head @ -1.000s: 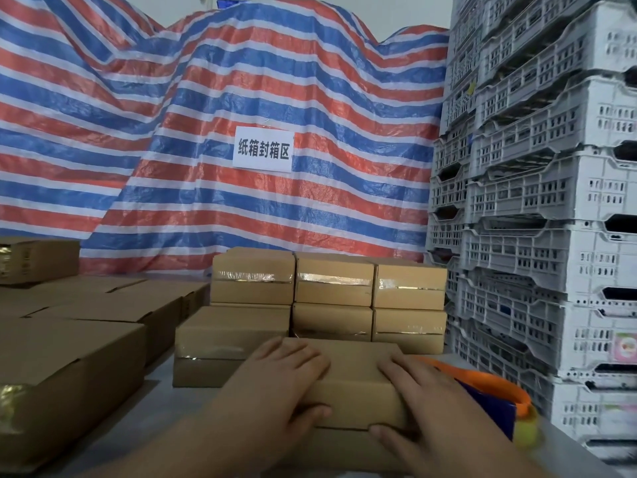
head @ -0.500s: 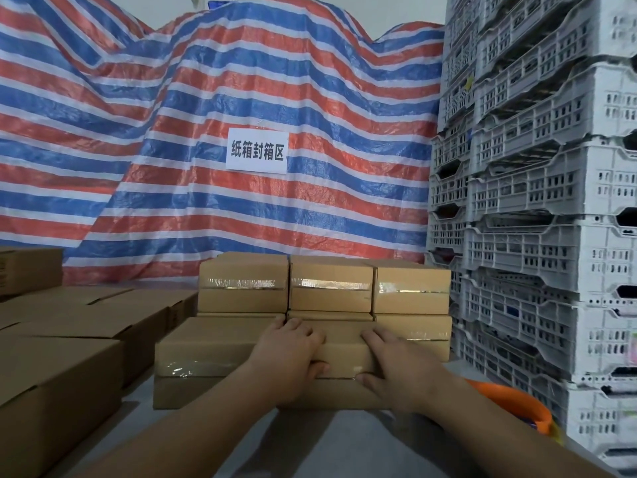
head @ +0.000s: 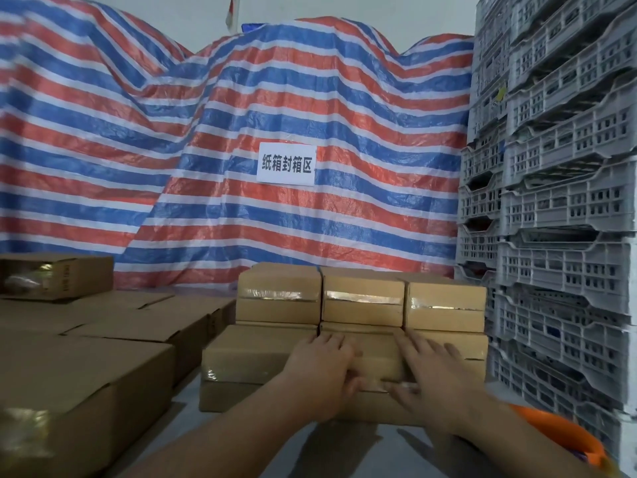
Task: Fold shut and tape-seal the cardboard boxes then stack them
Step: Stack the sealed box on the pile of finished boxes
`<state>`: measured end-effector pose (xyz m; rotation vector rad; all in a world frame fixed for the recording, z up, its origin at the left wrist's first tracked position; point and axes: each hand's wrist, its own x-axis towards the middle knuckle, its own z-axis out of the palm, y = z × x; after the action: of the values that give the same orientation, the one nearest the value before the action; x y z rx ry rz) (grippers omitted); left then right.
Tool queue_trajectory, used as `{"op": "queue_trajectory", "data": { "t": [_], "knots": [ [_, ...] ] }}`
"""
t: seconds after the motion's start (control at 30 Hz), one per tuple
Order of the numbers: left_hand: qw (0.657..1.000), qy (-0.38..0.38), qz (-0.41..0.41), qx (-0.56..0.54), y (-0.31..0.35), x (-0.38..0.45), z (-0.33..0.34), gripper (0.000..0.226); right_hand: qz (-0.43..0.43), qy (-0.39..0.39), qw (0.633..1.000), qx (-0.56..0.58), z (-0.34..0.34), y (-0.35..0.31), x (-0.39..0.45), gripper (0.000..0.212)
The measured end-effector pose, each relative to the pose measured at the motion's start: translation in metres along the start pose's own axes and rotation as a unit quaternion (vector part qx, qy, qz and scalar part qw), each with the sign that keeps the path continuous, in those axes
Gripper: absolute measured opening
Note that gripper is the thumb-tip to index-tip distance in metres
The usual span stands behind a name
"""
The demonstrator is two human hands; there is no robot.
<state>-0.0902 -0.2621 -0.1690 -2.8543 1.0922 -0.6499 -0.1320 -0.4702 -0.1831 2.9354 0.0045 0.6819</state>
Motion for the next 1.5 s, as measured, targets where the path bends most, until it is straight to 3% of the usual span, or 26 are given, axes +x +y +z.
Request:
{"op": "queue_trajectory", "data": {
  "t": [0.13, 0.2, 0.4, 0.53, 0.7, 0.8, 0.87, 1.0, 1.07, 1.17, 1.37, 1.5],
  "knots": [
    [0.999, 0.040, 0.018, 0.007, -0.010, -0.040, -0.042, 0.042, -0.020, 0.092, 0.994, 0.057, -0.020, -0.037, -0.016, 0.047],
    [0.998, 0.062, 0.020, 0.015, -0.025, -0.064, -0.059, 0.037, -0.051, 0.096, 0.993, 0.052, -0.027, -0.065, -0.024, 0.030],
    [0.983, 0.144, -0.092, -0.071, -0.082, -0.135, -0.068, 0.033, -0.112, 0.027, 0.989, 0.098, -0.029, -0.142, -0.034, 0.048],
    [0.974, 0.137, -0.179, 0.025, -0.110, -0.161, -0.048, 0.037, -0.082, 0.010, 0.982, 0.168, -0.011, -0.175, -0.045, 0.049],
    [0.962, 0.090, -0.258, -0.001, -0.137, -0.175, -0.035, 0.042, -0.075, 0.015, 0.980, 0.186, -0.003, -0.189, -0.052, 0.045],
    [0.953, 0.102, -0.275, -0.072, -0.157, -0.168, -0.050, 0.034, -0.093, 0.093, 0.959, 0.252, -0.025, -0.206, -0.028, 0.044],
    [0.942, 0.135, -0.288, -0.103, -0.184, -0.157, -0.068, 0.030, -0.124, 0.136, 0.931, 0.317, -0.048, -0.231, 0.004, 0.036],
    [0.923, 0.179, -0.338, -0.041, -0.282, -0.137, -0.102, 0.025, -0.174, 0.099, 0.895, 0.398, -0.084, -0.299, 0.099, 0.004],
    [0.912, 0.162, -0.376, -0.028, -0.340, -0.131, -0.111, 0.026, -0.193, 0.057, 0.885, 0.420, -0.087, -0.333, 0.147, 0.017],
    [0.907, 0.107, -0.402, 0.063, -0.427, -0.126, -0.109, 0.047, -0.223, -0.021, 0.875, 0.429, -0.075, -0.380, 0.216, 0.042],
    [0.897, -0.003, -0.354, 0.265, -0.560, -0.107, -0.075, 0.081, -0.232, -0.078, 0.886, 0.395, -0.048, -0.460, 0.328, 0.071],
    [0.891, -0.046, -0.332, 0.306, -0.614, -0.089, -0.054, 0.085, -0.228, -0.089, 0.895, 0.374, -0.032, -0.498, 0.380, 0.079]
  ]
}}
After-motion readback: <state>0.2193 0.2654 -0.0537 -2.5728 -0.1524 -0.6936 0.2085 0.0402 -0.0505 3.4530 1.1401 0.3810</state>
